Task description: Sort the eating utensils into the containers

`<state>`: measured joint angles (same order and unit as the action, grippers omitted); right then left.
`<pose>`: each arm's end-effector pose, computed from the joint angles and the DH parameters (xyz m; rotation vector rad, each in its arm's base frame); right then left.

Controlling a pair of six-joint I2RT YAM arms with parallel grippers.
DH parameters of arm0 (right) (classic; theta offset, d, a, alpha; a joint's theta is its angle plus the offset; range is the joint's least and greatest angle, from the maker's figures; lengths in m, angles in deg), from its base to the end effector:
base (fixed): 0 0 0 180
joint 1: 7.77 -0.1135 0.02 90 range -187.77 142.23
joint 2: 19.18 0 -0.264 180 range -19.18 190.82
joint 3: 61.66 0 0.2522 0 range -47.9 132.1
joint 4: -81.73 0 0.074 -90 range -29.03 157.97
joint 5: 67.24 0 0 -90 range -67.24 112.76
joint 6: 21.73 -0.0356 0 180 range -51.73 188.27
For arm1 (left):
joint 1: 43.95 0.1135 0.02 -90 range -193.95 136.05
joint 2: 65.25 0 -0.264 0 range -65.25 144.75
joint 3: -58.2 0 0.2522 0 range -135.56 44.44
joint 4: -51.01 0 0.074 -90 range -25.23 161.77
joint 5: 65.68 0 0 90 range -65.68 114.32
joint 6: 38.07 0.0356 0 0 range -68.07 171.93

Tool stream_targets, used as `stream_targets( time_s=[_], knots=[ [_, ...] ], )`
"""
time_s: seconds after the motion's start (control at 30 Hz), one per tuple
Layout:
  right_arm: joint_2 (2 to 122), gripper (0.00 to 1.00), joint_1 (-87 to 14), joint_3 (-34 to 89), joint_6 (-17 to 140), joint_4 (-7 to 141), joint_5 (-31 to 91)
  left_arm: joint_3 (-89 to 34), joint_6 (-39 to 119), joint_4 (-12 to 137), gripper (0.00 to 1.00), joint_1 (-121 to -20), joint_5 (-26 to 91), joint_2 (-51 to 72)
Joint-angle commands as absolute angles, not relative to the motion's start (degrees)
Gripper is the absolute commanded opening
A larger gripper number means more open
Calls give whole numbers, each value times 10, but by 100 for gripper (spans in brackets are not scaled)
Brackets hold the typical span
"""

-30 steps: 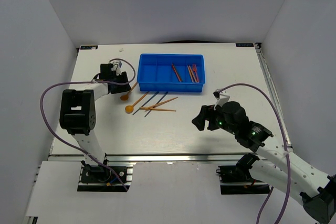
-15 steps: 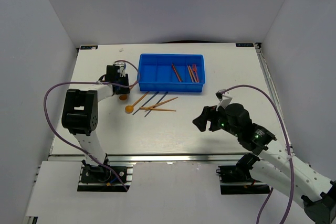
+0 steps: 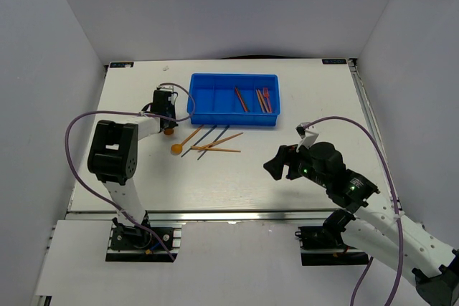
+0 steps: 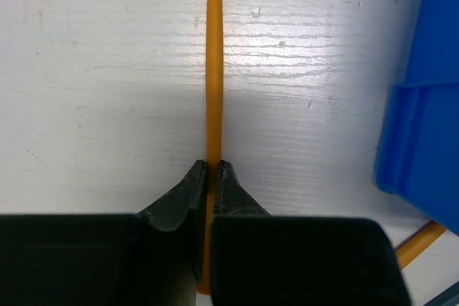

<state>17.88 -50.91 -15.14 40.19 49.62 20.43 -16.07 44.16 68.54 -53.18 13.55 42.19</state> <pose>0.1172 0.1078 0.2719 -0.2408 2.0335 0.7605 0.3754 -0.0543 0.1431 -0.0509 2.4363 0.0985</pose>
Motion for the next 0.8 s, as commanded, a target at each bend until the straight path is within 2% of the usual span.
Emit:
stream_targets(
  time_s=[0.0, 0.2, 0.37, 0.5, 0.77],
  knots=[
    [169, 82, -509, -152, 406, 501, 213, -142, 431, 754, 2, -529, 77, 455],
    [161, 82, -509, -147, 402, 495, 213, -164, 409, 783, 0, -529, 2, 404],
    [156, 82, -509, -144, 402, 493, 218, -172, 384, 766, 0, -528, -2, 285],
    [157, 82, -509, -137, 402, 487, 209, -162, 377, 737, 0, -548, 73, 171],
    [154, 83, -509, -119, 393, 477, 169, -202, 358, 710, 0, -622, 160, 101]
  ],
)
